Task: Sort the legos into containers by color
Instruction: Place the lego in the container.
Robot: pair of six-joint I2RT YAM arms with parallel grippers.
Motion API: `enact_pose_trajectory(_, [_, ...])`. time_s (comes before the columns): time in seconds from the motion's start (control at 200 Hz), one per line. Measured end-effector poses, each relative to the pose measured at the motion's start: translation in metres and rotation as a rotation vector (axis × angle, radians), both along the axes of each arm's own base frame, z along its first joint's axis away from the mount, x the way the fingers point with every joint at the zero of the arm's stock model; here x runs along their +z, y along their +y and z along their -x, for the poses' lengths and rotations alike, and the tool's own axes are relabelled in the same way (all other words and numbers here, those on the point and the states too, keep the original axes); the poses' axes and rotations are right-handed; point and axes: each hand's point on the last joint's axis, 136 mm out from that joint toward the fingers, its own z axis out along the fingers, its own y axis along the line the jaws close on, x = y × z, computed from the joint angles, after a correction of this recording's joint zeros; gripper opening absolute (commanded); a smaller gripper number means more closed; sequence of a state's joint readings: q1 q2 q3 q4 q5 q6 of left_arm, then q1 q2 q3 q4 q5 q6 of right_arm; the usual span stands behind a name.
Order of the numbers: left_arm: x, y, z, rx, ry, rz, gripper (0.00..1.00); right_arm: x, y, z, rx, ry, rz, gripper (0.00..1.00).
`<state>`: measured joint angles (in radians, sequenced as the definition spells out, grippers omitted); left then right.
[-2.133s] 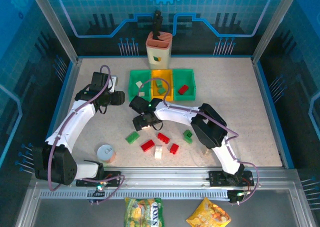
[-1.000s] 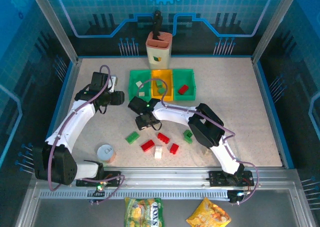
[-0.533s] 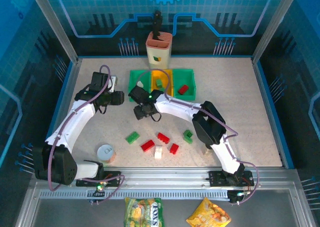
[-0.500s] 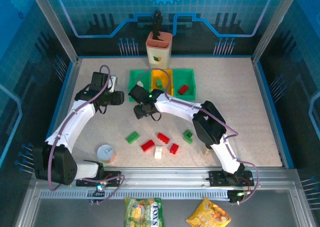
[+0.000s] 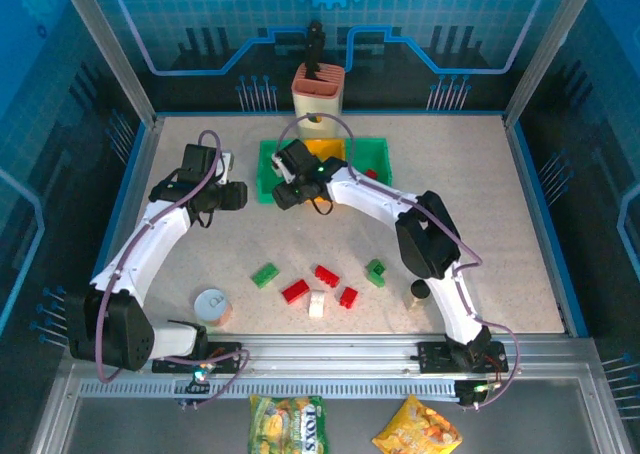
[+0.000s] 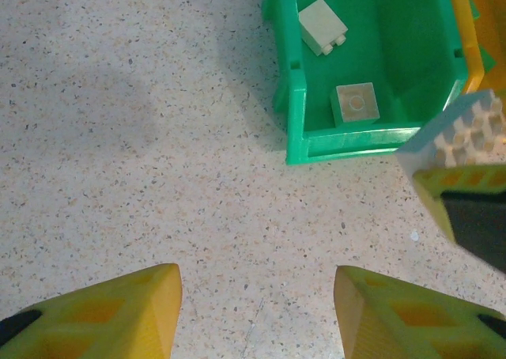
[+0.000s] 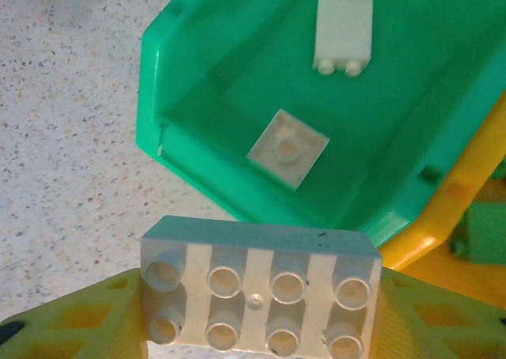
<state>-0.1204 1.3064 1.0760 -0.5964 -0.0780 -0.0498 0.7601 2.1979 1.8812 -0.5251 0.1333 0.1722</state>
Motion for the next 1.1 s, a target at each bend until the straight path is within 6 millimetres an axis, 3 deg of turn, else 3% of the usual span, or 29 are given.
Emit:
enact_pose_trajectory(0.235, [0.003,0.001,0.000,0.003,-0.009,-0.003,0.55,0.017,0.001,-0.032,0.193,-0.158,-0.033,0.57])
enact_pose_trajectory(0.51, [0.003,0.002,0.000,0.004,-0.011,-0.003,0.55,0.033,0.027,-0.035,0.479,-0.366,-0.075,0.53])
enact_pose_trajectory(0.76, [0.007,0.002,0.001,0.006,-0.020,-0.001,0.55,0.016,0.041,-0.038,0.649,-0.514,-0.026,0.54])
enact_pose_trajectory(1.101, [0.009,0.002,0.001,0.006,-0.026,0.000,0.55,-0.006,0.050,-0.057,0.703,-0.566,0.049,0.58])
